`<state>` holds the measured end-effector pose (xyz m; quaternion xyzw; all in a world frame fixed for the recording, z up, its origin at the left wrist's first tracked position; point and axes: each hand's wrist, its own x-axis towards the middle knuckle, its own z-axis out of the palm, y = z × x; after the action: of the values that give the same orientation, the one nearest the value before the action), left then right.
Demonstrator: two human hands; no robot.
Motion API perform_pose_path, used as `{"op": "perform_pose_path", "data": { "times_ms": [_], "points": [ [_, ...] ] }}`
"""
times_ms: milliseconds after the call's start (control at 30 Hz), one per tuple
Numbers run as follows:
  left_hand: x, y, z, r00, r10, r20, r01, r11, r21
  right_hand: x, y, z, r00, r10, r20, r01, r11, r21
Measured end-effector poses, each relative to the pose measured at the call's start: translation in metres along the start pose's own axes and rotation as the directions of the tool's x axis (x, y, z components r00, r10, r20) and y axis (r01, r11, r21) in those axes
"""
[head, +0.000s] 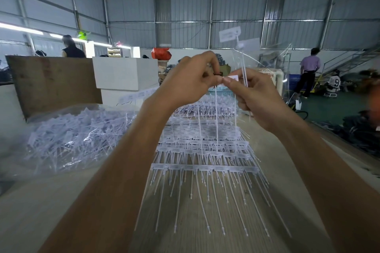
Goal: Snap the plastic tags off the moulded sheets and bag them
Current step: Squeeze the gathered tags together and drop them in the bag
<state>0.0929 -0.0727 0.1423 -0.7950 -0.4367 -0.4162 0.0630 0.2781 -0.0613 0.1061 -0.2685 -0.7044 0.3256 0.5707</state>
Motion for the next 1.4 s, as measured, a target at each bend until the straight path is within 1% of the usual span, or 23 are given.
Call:
{"op": "perform_pose_path", "data": {
  "times_ms": [67,167,200,267,333,367,433,467,533,600,633,700,733,767,833,900,1000,1100,1167,1233,1333,1400],
  "points": [
    [0.0,0.0,0.0,0.999,-0.014,-0.034,0.015,1.0,0.022,0.002,-0.001,-0.001,1.0,0.015,0.017,-0.017,0.994,0.108],
    [-0.001,0.004,0.003,0.999,-0.038,-0.01,0.038,0.999,0.006,0.004,-0.002,0.001,0.999,0.032,-0.014,-0.029,0.976,0.214],
    [-0.002,0.006,0.004,0.998,-0.054,-0.006,0.054,0.998,-0.022,0.004,-0.002,0.003,0.999,0.042,-0.031,-0.034,0.971,0.235],
    [-0.001,0.011,0.005,0.994,-0.104,-0.017,0.1,0.984,-0.149,0.005,-0.002,0.005,0.998,0.043,-0.042,-0.032,0.971,0.238],
    [-0.001,0.015,0.004,0.988,-0.148,-0.042,0.131,0.952,-0.278,0.004,-0.004,0.005,1.0,0.021,-0.003,-0.02,0.979,0.204],
    [-0.001,0.016,0.002,0.986,-0.163,-0.047,0.141,0.943,-0.302,0.003,-0.005,0.004,1.0,0.006,0.02,-0.01,0.983,0.182],
    [-0.001,0.017,-0.002,0.981,-0.19,-0.039,0.168,0.932,-0.32,0.001,-0.008,0.002,0.999,-0.035,0.029,0.031,0.992,0.123],
    [-0.001,0.017,-0.003,0.979,-0.201,-0.029,0.18,0.925,-0.334,0.0,-0.01,0.002,0.997,-0.073,0.012,0.072,0.995,0.075],
    [-0.001,0.016,-0.005,0.973,-0.232,-0.002,0.216,0.907,-0.363,0.0,-0.012,0.003,0.979,-0.201,-0.03,0.197,0.974,-0.112],
    [-0.002,0.016,-0.008,0.962,-0.271,0.04,0.264,0.877,-0.401,0.0,-0.013,0.006,0.937,-0.348,-0.033,0.314,0.879,-0.359],
    [-0.003,0.016,-0.009,0.955,-0.287,0.07,0.288,0.851,-0.44,0.0,-0.013,0.008,0.912,-0.41,-0.029,0.354,0.819,-0.451],
    [-0.003,0.016,-0.01,0.946,-0.302,0.118,0.319,0.799,-0.51,0.0,-0.01,0.01,0.863,-0.504,-0.025,0.413,0.734,-0.538],
    [-0.003,0.016,-0.01,0.947,-0.297,0.123,0.317,0.794,-0.519,0.0,-0.008,0.01,0.857,-0.514,-0.026,0.419,0.726,-0.545],
    [-0.002,0.017,-0.01,0.95,-0.288,0.118,0.307,0.804,-0.51,0.0,-0.006,0.01,0.869,-0.493,-0.027,0.404,0.741,-0.537],
    [-0.002,0.019,-0.011,0.957,-0.272,0.103,0.287,0.829,-0.48,0.0,-0.001,0.011,0.913,-0.407,-0.023,0.343,0.797,-0.497],
    [-0.002,0.019,-0.011,0.957,-0.275,0.095,0.286,0.83,-0.48,0.001,0.0,0.012,0.934,-0.358,-0.009,0.318,0.84,-0.44],
    [-0.001,0.018,-0.011,0.951,-0.306,0.051,0.29,0.816,-0.5,0.002,-0.002,0.019,0.961,-0.278,-0.011,0.267,0.932,-0.244],
    [0.0,0.017,-0.013,0.951,-0.307,0.019,0.266,0.789,-0.554,0.003,0.0,0.022,0.989,-0.148,-0.015,0.145,0.982,-0.122],
    [-0.001,0.017,-0.015,0.955,-0.297,0.007,0.249,0.789,-0.561,0.005,0.005,0.02,0.996,-0.087,-0.015,0.085,0.992,-0.088],
    [-0.001,0.019,-0.015,0.958,-0.286,0.012,0.244,0.793,-0.559,0.006,0.006,0.02,0.998,-0.058,-0.013,0.057,0.996,-0.066],
    [-0.003,0.022,-0.015,0.961,-0.272,0.058,0.262,0.817,-0.514,0.006,0.007,0.017,0.995,-0.073,-0.067,0.069,0.995,-0.07],
    [-0.004,0.028,-0.012,0.966,-0.241,0.096,0.258,0.855,-0.45,0.007,0.009,0.014,0.987,-0.105,-0.12,0.087,0.985,-0.147]
  ]
}}
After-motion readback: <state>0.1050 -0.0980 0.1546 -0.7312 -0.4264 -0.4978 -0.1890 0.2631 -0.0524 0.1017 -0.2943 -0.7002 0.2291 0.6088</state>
